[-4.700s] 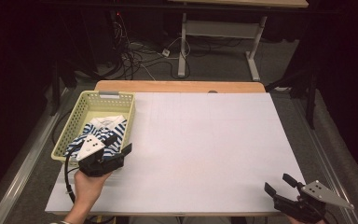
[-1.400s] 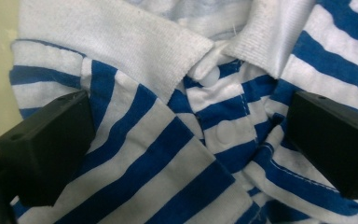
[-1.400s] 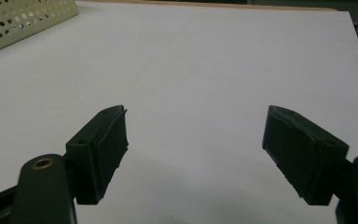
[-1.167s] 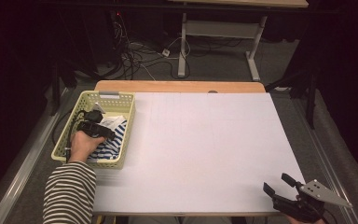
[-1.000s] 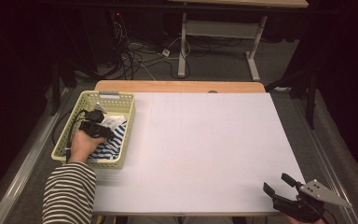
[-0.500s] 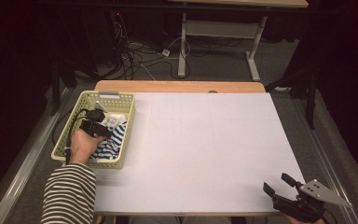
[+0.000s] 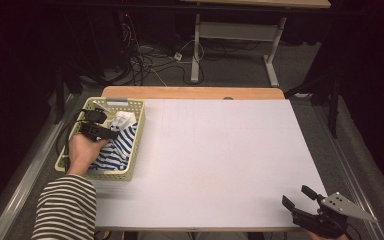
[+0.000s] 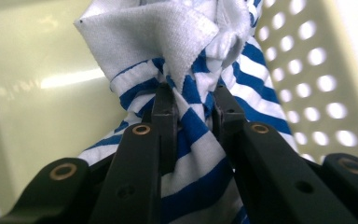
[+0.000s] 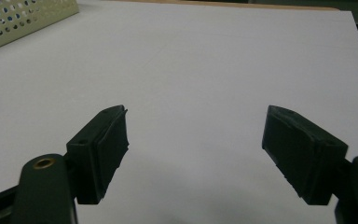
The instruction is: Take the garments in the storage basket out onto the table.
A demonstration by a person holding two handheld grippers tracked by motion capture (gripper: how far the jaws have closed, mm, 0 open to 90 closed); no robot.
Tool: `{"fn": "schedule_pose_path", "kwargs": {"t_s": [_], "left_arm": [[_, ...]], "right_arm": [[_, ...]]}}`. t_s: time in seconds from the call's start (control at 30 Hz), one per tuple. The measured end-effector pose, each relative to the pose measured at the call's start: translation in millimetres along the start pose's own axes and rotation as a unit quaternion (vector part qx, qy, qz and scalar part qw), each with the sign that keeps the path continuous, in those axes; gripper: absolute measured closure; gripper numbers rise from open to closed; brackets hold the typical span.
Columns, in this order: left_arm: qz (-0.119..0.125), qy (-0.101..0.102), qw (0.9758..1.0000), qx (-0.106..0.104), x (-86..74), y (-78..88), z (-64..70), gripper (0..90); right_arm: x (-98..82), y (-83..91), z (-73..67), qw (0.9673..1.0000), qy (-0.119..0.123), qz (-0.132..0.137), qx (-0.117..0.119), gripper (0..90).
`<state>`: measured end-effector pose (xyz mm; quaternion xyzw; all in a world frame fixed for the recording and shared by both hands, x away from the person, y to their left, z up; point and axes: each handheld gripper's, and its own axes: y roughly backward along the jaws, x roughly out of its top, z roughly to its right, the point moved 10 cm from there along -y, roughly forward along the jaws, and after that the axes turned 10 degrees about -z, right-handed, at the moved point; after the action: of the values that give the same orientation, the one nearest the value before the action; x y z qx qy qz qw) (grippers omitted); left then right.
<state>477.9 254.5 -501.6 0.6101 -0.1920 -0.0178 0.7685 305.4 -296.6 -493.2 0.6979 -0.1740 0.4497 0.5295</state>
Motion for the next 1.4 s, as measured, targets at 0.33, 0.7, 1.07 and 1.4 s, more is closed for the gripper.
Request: {"fn": "schedule_pose_path", "kwargs": {"t_s": [0.33,0.7,1.07,1.4], "left_arm": [[0.034,-0.011,0.9993,-0.008,0.7,29.5,4.1,73.8],[0.065,-0.033,0.9970,-0.024,4.0,55.9,17.3,73.8],[0.092,-0.050,0.9937,-0.042,7.1,82.6,30.9,73.8],[0.117,-0.065,0.9891,-0.060,12.2,106.9,47.1,73.7]], "right_arm": [[0.9,-1.6,-0.2,1.0000,0.001,-0.001,0.002,22.8],[1.5,-2.3,-0.2,1.0000,0.001,-0.001,0.004,22.8],[1.7,-2.9,-0.2,1.0000,0.000,-0.001,0.005,22.8],[1.8,-3.1,-0.4,1.0000,0.002,-0.002,0.004,22.8]]}}
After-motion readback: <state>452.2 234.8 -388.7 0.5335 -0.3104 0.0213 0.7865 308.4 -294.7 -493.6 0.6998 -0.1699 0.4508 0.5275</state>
